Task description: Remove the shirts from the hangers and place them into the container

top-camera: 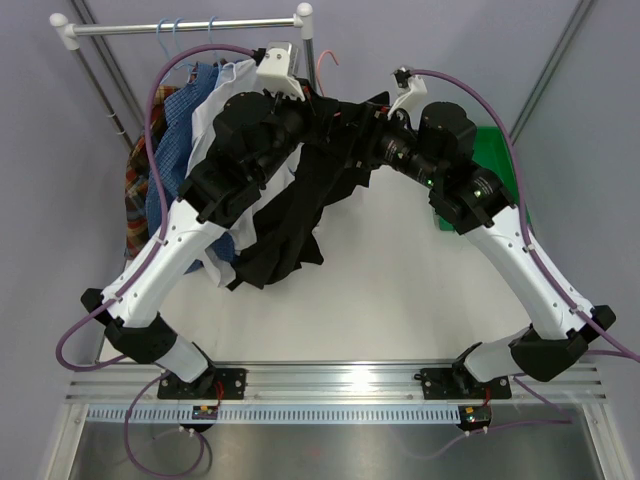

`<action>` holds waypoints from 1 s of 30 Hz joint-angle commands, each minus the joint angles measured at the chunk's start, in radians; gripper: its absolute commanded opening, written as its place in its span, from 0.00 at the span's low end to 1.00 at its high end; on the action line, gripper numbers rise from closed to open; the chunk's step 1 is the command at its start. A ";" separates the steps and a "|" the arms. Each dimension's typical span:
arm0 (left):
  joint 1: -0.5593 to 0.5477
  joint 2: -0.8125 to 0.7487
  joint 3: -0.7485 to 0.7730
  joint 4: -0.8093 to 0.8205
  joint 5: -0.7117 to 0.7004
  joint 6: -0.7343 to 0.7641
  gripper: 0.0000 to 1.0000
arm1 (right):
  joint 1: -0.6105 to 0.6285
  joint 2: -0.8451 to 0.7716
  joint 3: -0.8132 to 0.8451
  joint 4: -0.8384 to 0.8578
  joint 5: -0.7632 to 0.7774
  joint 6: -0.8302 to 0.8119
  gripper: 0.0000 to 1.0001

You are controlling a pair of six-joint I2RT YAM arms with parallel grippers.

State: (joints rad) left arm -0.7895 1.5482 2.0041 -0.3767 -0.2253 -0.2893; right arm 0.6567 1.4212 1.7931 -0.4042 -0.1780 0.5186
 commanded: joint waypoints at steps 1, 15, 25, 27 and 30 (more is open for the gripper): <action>-0.008 -0.040 0.010 0.114 0.004 -0.028 0.00 | 0.014 0.016 0.025 0.073 -0.031 0.031 0.71; -0.008 -0.076 -0.040 0.208 -0.048 0.093 0.00 | 0.017 -0.020 -0.021 0.062 -0.144 0.044 0.03; -0.008 -0.115 -0.185 0.551 -0.235 0.159 0.00 | 0.024 -0.111 -0.156 -0.041 -0.236 0.032 0.00; -0.007 -0.112 -0.186 0.590 -0.246 0.148 0.00 | 0.023 -0.130 -0.190 -0.061 -0.219 0.017 0.00; -0.007 -0.109 -0.195 0.634 -0.259 0.119 0.00 | 0.023 -0.142 -0.233 -0.094 -0.204 -0.012 0.00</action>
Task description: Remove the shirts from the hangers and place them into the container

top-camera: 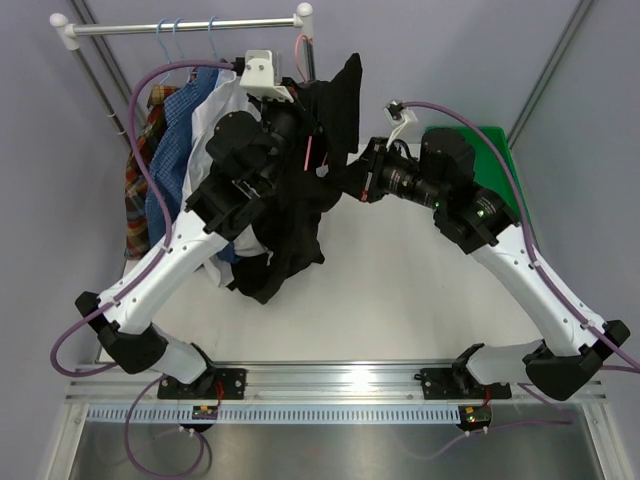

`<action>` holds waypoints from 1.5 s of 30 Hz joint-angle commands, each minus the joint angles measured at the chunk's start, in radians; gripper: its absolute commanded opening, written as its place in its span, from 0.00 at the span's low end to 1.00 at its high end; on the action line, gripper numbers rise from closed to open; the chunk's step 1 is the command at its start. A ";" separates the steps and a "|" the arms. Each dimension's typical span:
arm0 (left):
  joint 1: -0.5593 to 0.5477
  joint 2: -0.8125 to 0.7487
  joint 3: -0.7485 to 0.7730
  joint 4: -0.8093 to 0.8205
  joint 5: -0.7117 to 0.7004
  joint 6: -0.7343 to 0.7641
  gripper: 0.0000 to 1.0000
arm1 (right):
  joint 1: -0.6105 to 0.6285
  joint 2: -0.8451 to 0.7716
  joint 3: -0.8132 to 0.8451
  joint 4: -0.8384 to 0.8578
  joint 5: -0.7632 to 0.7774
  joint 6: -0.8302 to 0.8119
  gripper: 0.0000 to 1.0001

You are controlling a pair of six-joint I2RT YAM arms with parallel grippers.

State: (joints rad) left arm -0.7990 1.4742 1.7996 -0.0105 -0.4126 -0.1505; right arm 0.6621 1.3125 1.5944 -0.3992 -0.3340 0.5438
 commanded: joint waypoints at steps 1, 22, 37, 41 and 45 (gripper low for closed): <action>0.003 -0.035 0.009 0.277 -0.075 -0.023 0.00 | 0.018 -0.035 -0.056 -0.105 -0.043 -0.050 0.00; 0.001 0.003 -0.129 0.612 -0.241 0.127 0.00 | 0.025 -0.105 -0.016 -0.275 -0.110 -0.140 0.00; 0.001 0.018 -0.143 0.573 -0.183 0.143 0.00 | 0.028 -0.096 -0.029 -0.274 0.019 -0.163 0.63; 0.001 0.012 -0.163 0.552 -0.150 0.174 0.00 | 0.028 -0.149 0.019 -0.291 0.050 -0.228 0.75; 0.000 0.009 -0.161 0.508 -0.135 0.158 0.00 | 0.030 -0.197 -0.007 -0.201 -0.014 -0.310 0.80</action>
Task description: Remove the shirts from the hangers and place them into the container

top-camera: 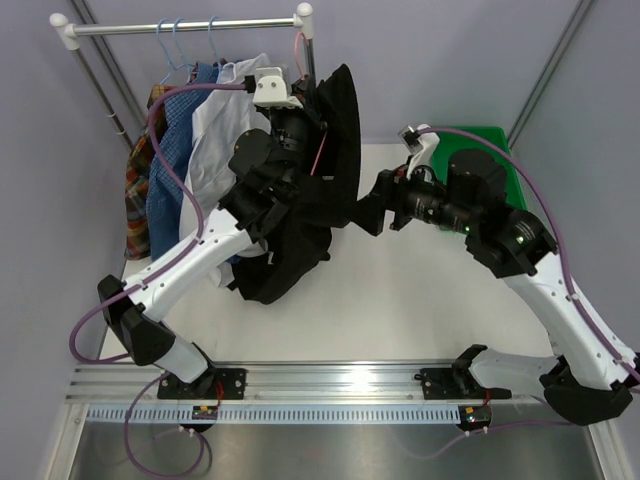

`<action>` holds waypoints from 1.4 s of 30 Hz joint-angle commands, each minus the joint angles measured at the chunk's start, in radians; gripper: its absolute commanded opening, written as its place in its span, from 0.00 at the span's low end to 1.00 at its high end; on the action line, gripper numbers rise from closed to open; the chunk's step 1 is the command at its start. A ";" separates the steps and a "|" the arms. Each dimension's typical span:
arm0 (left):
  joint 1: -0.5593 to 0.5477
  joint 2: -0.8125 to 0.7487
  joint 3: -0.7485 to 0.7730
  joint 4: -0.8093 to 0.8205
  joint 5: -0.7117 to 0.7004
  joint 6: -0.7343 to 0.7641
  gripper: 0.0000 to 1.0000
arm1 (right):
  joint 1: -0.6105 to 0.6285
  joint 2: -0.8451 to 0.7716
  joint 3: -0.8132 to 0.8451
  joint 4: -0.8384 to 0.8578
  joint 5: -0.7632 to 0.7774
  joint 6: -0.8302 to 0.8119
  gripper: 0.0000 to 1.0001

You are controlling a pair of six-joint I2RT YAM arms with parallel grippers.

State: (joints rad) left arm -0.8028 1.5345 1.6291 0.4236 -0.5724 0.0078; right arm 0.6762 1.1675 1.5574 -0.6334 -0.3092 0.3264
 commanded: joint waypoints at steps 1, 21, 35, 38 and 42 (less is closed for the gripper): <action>0.005 -0.051 0.009 0.058 0.026 -0.003 0.00 | 0.014 -0.052 0.033 0.044 -0.056 -0.121 0.80; -0.003 -0.083 0.055 -0.105 0.097 -0.111 0.00 | 0.016 0.290 0.342 0.044 -0.396 -0.354 0.76; -0.003 -0.053 0.058 -0.054 0.079 -0.075 0.00 | 0.105 0.325 0.394 -0.002 -0.453 -0.348 0.08; -0.003 -0.039 0.058 -0.037 0.071 -0.075 0.00 | 0.115 0.308 0.385 -0.005 -0.459 -0.342 0.03; -0.003 -0.019 0.067 -0.025 0.065 -0.089 0.00 | 0.140 0.322 0.382 -0.034 -0.475 -0.351 0.01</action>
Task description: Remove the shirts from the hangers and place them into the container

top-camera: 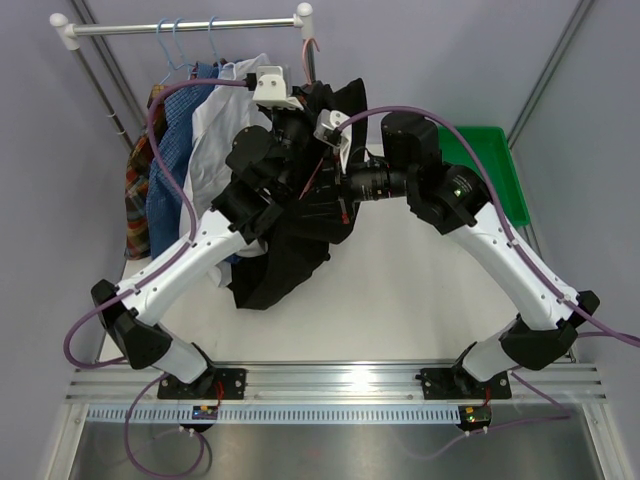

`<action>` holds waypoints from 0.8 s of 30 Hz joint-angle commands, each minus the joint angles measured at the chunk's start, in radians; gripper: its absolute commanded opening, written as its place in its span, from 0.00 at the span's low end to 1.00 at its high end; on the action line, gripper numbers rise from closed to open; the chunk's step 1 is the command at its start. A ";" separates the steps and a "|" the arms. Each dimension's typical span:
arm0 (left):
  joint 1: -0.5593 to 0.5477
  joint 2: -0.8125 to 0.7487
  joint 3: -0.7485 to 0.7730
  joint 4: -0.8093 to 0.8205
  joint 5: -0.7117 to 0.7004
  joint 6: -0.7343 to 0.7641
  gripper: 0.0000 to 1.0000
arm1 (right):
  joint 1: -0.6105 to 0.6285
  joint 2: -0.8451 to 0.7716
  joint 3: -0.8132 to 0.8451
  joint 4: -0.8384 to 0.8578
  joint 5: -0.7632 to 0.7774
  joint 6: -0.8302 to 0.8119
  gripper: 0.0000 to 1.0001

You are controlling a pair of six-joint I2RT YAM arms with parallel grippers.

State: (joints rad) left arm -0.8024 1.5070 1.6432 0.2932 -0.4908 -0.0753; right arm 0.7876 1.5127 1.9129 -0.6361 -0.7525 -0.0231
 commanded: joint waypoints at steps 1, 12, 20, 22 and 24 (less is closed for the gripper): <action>-0.003 0.018 0.059 0.104 -0.018 -0.007 0.00 | 0.035 -0.011 0.025 -0.039 -0.031 -0.005 0.01; -0.003 0.030 0.095 0.136 -0.051 -0.027 0.00 | 0.098 0.011 -0.130 -0.019 0.024 0.002 0.00; -0.001 -0.033 0.054 0.135 -0.048 -0.026 0.00 | 0.098 -0.040 -0.264 -0.023 0.238 -0.046 0.00; -0.001 -0.054 0.041 0.155 -0.071 -0.020 0.00 | 0.098 -0.020 -0.278 -0.046 0.251 -0.051 0.00; -0.001 -0.056 0.053 0.162 -0.087 -0.003 0.00 | 0.098 -0.016 -0.324 -0.039 0.239 -0.032 0.00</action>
State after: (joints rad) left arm -0.7982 1.5352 1.6600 0.2928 -0.5304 -0.0780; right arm 0.8680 1.4544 1.6684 -0.5602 -0.5785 -0.0662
